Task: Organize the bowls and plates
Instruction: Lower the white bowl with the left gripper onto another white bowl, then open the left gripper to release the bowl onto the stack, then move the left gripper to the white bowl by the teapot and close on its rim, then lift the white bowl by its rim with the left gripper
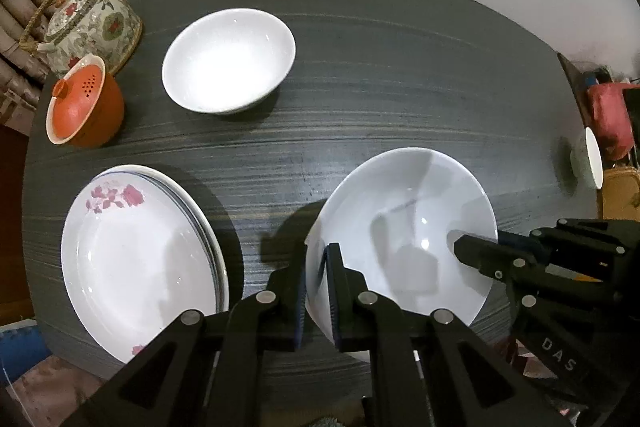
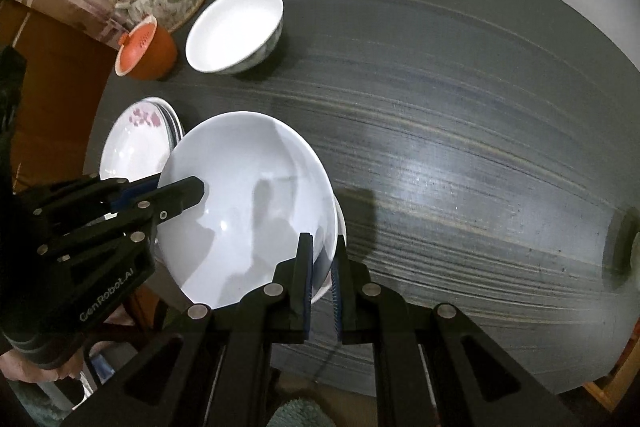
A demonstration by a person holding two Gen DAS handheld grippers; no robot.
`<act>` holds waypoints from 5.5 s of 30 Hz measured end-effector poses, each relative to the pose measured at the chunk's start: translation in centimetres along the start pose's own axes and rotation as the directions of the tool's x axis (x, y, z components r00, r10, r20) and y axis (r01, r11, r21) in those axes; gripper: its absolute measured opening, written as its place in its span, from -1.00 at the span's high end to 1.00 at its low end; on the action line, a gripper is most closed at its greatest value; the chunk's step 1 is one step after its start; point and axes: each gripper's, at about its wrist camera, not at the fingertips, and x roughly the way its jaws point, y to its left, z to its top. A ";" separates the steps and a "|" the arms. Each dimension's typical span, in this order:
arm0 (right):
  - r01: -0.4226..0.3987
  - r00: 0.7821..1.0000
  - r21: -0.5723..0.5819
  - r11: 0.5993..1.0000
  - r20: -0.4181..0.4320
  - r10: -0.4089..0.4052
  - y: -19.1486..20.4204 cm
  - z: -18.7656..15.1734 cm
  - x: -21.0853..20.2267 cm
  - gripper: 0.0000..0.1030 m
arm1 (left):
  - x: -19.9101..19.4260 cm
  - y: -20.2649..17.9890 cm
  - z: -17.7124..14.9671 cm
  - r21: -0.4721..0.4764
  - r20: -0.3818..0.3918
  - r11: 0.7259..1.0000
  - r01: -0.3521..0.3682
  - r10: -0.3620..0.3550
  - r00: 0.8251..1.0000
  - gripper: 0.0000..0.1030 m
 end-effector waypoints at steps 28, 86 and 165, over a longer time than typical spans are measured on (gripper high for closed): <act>0.032 0.998 0.010 0.999 -0.063 -0.031 0.2 -1.1 3.0 0.75 | 1.5 -2.9 -1.1 0.054 -0.015 0.996 -0.067 0.068 0.998 0.81; 0.041 0.994 -0.075 0.996 0.105 -0.034 3.4 12.3 0.9 0.48 | -2.5 9.4 10.6 -0.200 0.162 0.978 -0.066 0.100 0.982 0.70; 0.035 0.999 -0.079 0.996 0.010 -0.035 3.9 18.5 7.7 0.85 | 4.4 9.2 15.0 -0.171 0.090 0.984 -0.049 0.065 0.994 0.70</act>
